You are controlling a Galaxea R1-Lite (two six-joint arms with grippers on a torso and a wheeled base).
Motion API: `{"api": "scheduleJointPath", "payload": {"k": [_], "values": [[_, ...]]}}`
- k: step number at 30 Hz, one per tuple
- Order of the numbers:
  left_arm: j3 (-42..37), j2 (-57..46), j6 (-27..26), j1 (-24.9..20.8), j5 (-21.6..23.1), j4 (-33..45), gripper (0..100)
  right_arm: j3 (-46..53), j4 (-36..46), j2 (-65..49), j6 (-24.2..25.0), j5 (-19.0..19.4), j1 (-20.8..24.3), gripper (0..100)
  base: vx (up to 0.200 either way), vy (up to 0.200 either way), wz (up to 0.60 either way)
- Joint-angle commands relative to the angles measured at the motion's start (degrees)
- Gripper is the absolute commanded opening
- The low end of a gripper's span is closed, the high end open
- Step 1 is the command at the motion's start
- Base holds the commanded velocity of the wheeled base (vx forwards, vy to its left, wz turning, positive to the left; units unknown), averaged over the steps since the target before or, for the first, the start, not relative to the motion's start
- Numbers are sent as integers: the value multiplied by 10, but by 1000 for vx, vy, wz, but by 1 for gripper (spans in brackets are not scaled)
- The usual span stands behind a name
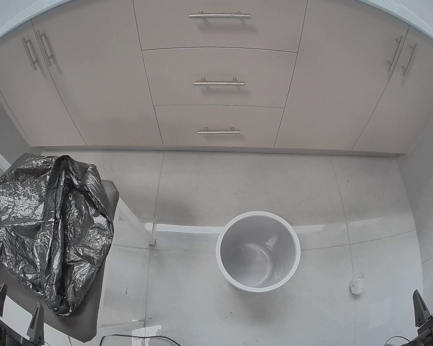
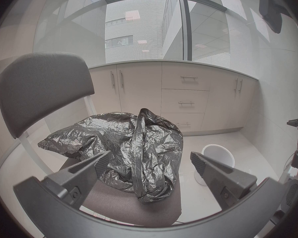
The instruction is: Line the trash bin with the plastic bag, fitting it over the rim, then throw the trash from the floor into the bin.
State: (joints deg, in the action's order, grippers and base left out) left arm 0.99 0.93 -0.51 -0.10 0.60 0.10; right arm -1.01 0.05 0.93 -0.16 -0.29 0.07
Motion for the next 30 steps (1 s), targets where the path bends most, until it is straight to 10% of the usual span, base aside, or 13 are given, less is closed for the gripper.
{"api": "scheduleJointPath", "payload": {"k": [1,6,9,14,23,30], "values": [[-10,-9,2,0,1,0,100,9,-4,-9,-3,-1,0,100,0,0,0],[-10,-9,1,0,1,0,100,-292,-15,126,117,-12,26,100,0,0,0],[-10,-9,1,0,1,0,100,-396,28,209,85,2,32,100,0,0,0],[-10,-6,2,0,1,2,100,-410,-48,363,75,51,52,100,0,0,0],[-9,46,2,-26,0,3,100,-411,-266,559,214,50,143,100,0,0,0],[286,303,143,-38,14,-8,100,-376,-317,620,269,53,180,100,0,0,0]]}}
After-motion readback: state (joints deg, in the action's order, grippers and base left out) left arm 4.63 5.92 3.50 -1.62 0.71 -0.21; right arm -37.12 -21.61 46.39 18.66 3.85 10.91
